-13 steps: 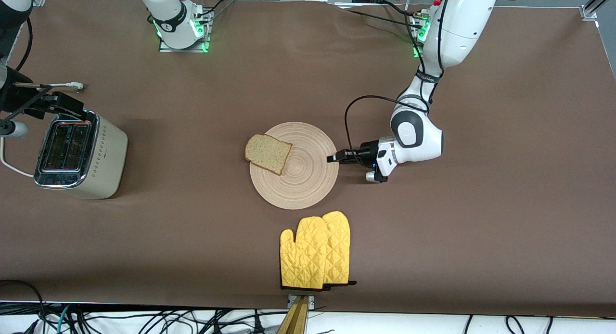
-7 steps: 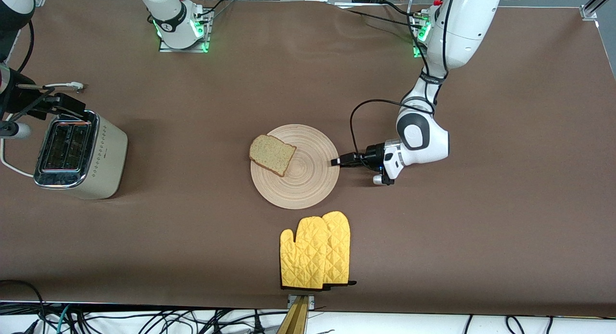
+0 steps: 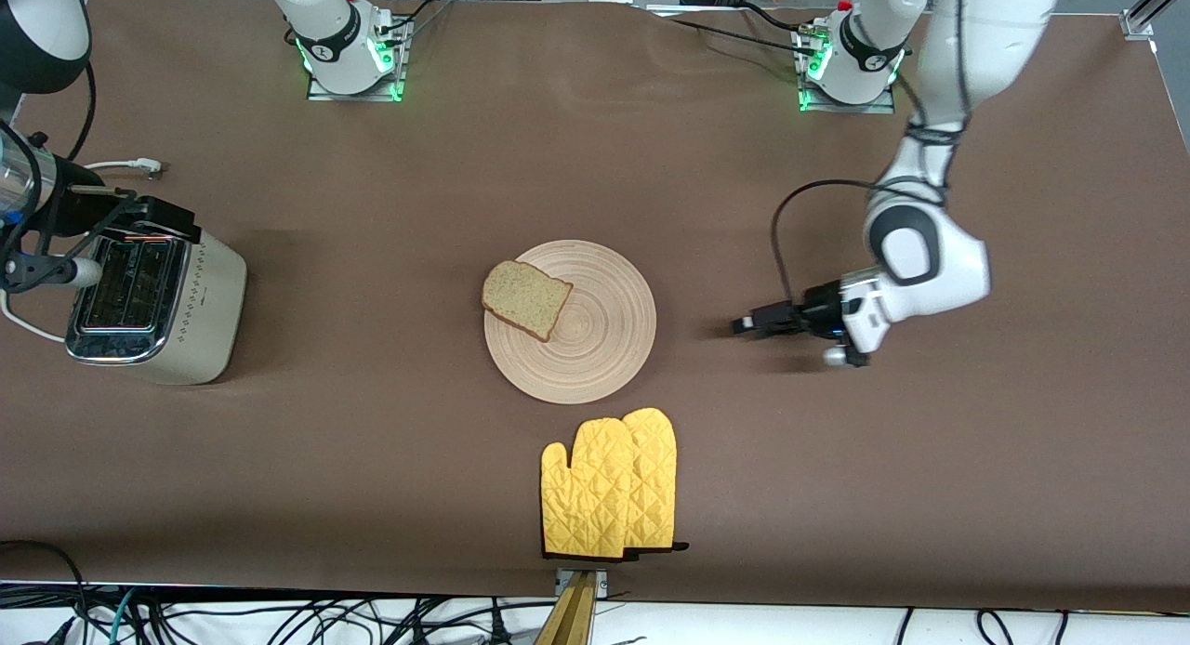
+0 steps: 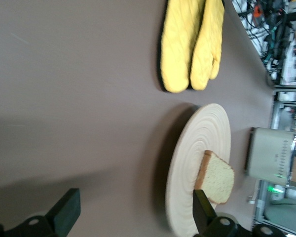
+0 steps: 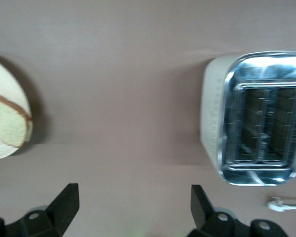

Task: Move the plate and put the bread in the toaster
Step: 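Withdraw the left gripper while the right gripper reaches toward the bread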

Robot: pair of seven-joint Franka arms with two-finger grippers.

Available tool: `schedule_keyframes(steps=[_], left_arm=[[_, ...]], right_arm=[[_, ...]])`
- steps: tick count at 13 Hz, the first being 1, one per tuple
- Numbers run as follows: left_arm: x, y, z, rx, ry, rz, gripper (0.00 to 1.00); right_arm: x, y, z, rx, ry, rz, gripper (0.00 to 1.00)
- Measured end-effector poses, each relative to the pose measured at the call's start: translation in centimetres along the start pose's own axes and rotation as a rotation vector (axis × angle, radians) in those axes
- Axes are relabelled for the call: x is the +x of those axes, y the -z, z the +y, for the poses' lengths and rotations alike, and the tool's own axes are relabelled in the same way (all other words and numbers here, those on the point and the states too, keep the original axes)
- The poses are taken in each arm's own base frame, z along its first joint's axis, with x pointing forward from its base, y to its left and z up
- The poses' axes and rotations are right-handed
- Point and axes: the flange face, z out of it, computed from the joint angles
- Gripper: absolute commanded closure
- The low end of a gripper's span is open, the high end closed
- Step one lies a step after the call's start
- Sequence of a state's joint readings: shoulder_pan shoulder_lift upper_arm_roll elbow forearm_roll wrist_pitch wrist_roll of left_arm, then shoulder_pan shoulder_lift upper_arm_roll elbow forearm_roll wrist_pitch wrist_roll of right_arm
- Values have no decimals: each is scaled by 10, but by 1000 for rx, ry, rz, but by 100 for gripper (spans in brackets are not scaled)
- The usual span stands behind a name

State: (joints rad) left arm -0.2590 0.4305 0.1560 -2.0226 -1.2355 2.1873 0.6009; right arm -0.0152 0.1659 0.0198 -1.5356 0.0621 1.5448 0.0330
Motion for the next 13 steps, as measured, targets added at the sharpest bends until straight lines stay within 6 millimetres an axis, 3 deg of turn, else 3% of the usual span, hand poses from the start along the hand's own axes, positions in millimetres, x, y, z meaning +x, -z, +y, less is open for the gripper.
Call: schedule_keyframes(steps=[1,3,7,9,13], left_arm=[[4,39,0,66,-9,-1,0],[5,94,7,197,-31,-4,0],[-2,161,34,462,-132,-2,0],[-11,182,64,606,-176,8,0],[-37,183,144,770,-153,-5,0]], right_arm=[[3,-6,-2,17,-20,-11,0],[11,-21,-12,45,-72,-29,0],[29,-57,-53,138,-174,-70,0],[38,-86,-68,184,-236,-80,0],[38,-161,-97,253,-324,-93,0]])
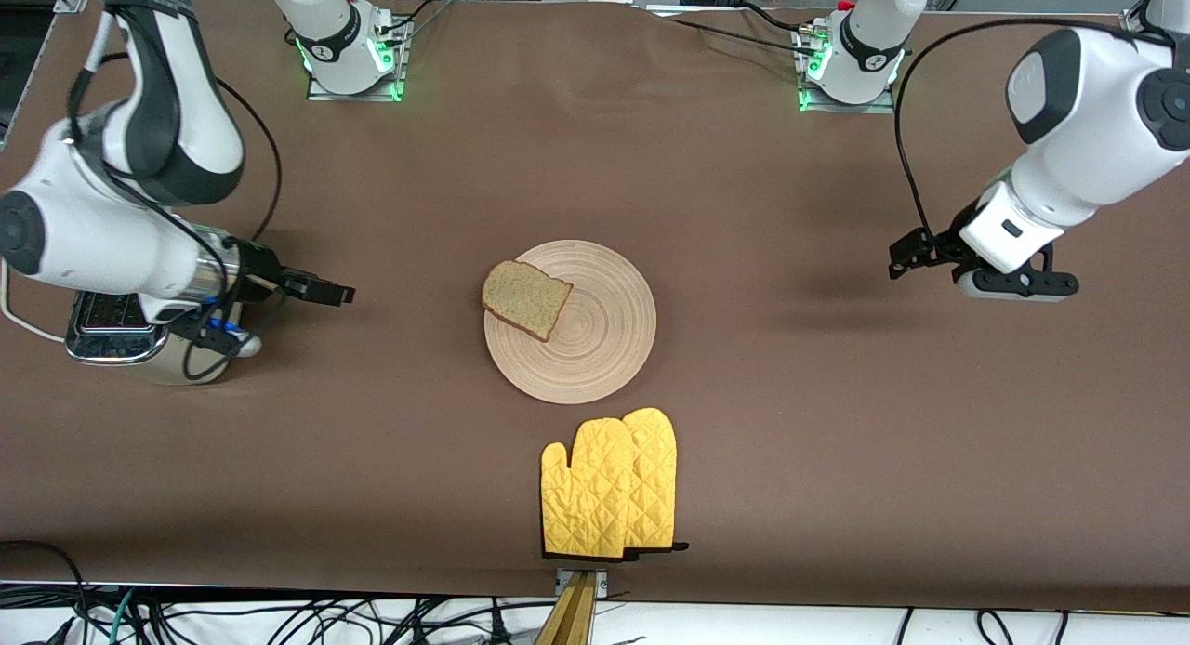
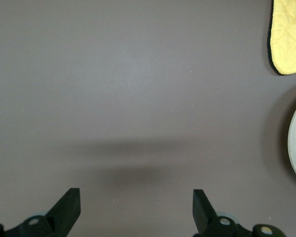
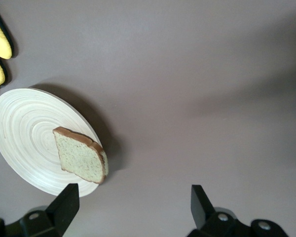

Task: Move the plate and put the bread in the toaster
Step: 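Withdraw the left gripper while the right gripper reaches toward the bread, then grasp the bread slice on the plate with the right gripper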

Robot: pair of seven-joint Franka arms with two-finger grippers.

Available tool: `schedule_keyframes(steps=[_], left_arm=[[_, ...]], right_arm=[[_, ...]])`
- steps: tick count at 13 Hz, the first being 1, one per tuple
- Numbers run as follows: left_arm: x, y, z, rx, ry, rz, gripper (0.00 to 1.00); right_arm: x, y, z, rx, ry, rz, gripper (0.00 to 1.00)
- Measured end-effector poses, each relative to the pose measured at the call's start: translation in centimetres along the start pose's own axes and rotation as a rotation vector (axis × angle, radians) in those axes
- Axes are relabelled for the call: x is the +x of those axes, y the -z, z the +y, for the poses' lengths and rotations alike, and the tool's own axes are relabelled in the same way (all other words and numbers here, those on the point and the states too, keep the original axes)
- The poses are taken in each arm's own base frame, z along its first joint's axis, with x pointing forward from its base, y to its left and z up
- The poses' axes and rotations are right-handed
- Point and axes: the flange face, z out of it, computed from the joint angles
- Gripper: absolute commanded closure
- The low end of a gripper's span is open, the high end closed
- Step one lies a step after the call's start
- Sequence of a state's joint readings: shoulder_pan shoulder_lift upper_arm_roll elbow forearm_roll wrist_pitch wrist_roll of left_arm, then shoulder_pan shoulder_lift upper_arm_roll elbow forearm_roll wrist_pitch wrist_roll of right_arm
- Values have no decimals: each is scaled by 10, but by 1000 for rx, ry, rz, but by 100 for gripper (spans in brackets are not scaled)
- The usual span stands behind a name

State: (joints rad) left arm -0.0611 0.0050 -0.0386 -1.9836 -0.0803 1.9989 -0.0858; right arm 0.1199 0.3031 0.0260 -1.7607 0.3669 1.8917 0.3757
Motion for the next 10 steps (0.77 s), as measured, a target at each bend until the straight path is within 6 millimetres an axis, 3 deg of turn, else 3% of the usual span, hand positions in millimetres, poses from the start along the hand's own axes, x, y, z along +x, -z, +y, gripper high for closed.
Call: schedule_keyframes(steps=[2,6,8,10], left_arm=[[1,33,-2,24,12,-39,0],[3,119,-13,72,51,-64,0],[13,143,-27,77,94,-75,0],[22,146,-46,81,131,-76,0]], right_arm=[[-13,-44,-14,-3,-60,18,0],[-58,-124,-54,-30,-131,66,0],[-67,-152,-63,-38,-151,71,0],[-72,-176,-70,-32,-165,81,0]])
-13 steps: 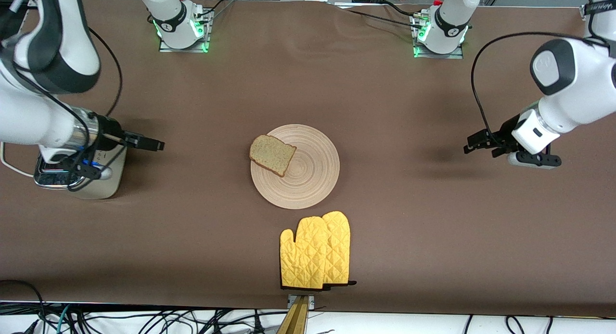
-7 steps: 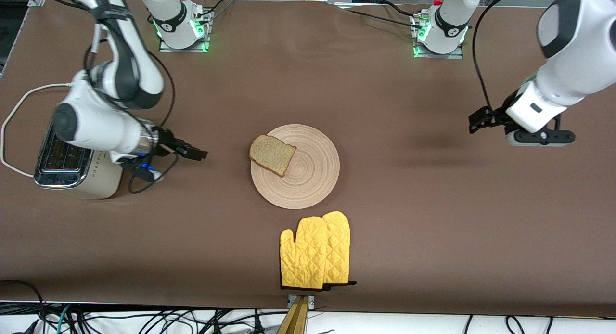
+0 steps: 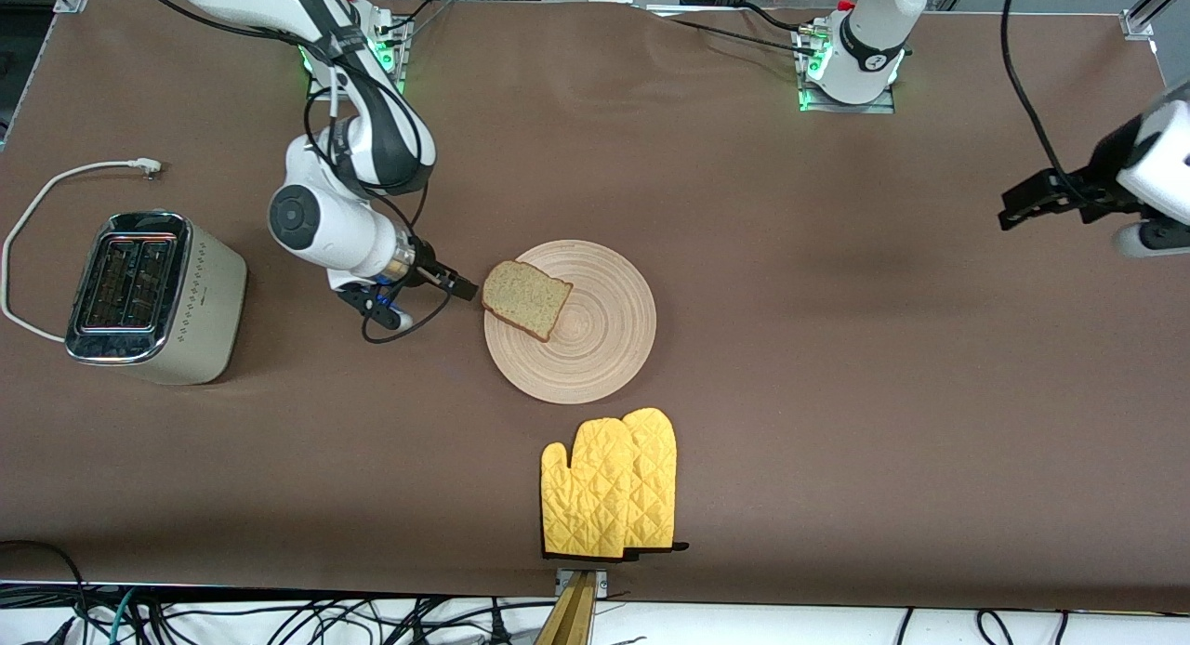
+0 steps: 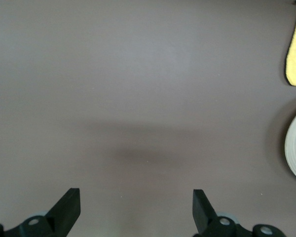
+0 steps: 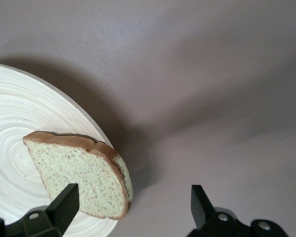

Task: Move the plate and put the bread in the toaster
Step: 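Grasp the bread slice on the plate with the right gripper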

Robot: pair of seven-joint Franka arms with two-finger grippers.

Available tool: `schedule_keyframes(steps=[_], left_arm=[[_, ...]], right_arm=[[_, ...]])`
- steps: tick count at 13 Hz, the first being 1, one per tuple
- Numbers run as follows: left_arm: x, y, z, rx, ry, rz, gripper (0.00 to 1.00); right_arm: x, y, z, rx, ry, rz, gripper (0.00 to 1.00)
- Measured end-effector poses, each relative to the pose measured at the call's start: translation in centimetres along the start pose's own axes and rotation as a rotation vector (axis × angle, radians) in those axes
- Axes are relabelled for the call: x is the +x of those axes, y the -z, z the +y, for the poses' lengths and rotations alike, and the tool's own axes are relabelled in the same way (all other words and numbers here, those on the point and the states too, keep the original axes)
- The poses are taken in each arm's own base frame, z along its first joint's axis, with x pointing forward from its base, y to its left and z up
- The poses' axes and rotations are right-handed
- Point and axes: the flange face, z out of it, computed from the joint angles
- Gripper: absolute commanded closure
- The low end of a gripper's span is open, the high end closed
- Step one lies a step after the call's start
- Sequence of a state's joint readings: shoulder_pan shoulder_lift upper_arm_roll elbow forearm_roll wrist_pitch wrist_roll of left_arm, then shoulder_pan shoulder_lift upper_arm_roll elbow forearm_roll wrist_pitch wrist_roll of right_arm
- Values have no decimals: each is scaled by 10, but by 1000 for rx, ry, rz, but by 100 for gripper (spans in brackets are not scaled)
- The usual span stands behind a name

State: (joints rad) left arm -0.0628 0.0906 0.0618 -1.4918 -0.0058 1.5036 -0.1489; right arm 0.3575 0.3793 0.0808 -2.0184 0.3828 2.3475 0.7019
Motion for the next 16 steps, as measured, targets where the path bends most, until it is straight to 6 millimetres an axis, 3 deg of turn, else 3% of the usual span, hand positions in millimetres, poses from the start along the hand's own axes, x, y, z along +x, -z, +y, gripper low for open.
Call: schedule_keyframes(steps=[7,10,13,14,15,16], left_arm=[[0,5,12,1,-20,10,0],[1,4,5,-13,-4,-3,0],[5,-6,-17,-45,39,-34,0],[6,-9,-19,-45,44,-39,0],[6,-10,-19,-45,44,-41,0],[6,-10,-19,-46,43,-42,0]], right_arm=[[-26,-39,-14,23,-16,-7,0],[-30,-51,-15,22,-16,-15,1],[-29,-55,-14,19,-19,-17,76],[-29,-55,-14,19,-19,-17,93],[-29,-55,-14,19,-19,-17,100],[-30,-55,-14,20,-18,-17,100]])
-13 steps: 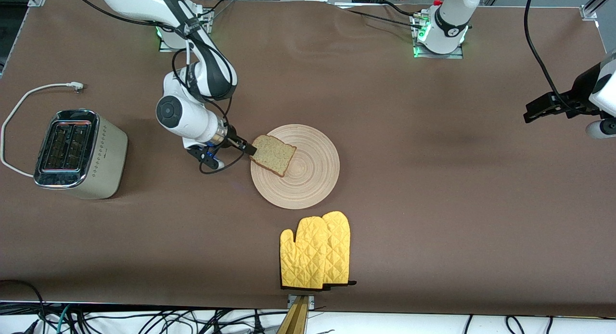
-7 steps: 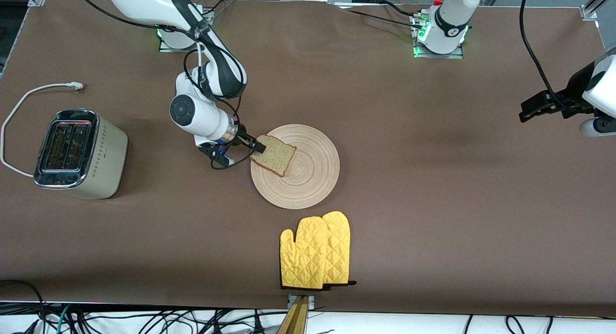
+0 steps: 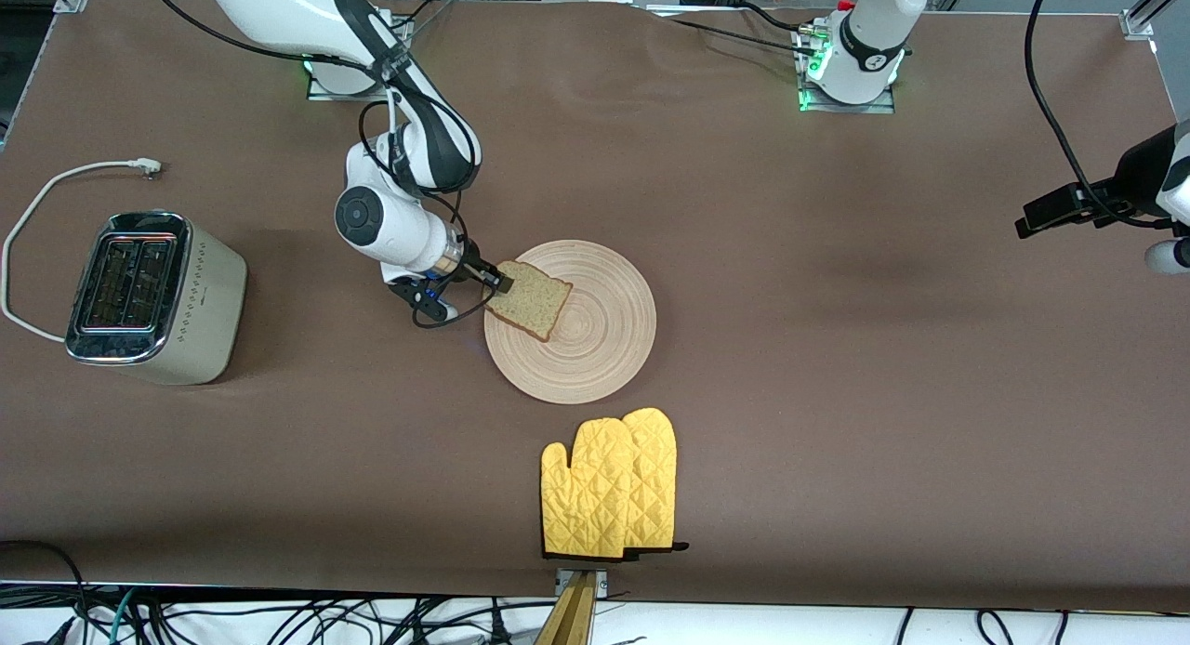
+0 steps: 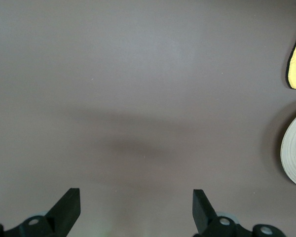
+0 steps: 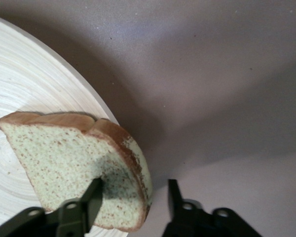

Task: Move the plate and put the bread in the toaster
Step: 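Grasp the bread slice on the plate with the right gripper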

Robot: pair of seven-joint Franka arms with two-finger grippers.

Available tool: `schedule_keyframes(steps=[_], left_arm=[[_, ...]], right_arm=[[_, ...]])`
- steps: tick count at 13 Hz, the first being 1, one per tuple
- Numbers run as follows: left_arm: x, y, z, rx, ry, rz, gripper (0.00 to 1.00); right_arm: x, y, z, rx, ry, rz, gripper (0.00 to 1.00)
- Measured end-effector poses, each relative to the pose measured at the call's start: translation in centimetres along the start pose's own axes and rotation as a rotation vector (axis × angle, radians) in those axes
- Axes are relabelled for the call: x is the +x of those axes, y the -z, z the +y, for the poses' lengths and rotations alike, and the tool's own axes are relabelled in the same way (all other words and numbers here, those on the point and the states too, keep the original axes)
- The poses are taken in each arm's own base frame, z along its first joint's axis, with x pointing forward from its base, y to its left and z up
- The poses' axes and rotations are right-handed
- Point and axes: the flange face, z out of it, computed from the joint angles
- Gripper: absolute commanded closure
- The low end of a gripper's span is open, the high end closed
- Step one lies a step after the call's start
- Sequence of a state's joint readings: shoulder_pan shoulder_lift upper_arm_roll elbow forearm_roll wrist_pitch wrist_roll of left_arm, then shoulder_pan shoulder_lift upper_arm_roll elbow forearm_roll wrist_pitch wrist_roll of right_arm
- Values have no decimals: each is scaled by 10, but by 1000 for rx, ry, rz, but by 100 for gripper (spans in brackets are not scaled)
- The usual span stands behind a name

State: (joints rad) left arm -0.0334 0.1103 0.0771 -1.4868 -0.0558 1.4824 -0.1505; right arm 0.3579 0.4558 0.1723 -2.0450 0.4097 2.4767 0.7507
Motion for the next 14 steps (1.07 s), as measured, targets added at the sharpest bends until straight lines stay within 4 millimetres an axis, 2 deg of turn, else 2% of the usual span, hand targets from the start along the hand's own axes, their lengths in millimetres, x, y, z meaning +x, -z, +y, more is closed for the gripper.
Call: schedule_keyframes(steps=[4,9,12,14], left_arm=[[1,-2,1,-1,0,-6,0],[1,-3,3,0,-1,-8,0],[1,-4,3,0,-1,-9,0],[1,-4,3,0,0,-10,0]], right_arm=[[-10,-1,-7,6,19,-6,100],[-11,2,-10,15,23,-1,100],[-11,17,-22,37,34,7,100],[-13,43,-34,39,48,-11,100]])
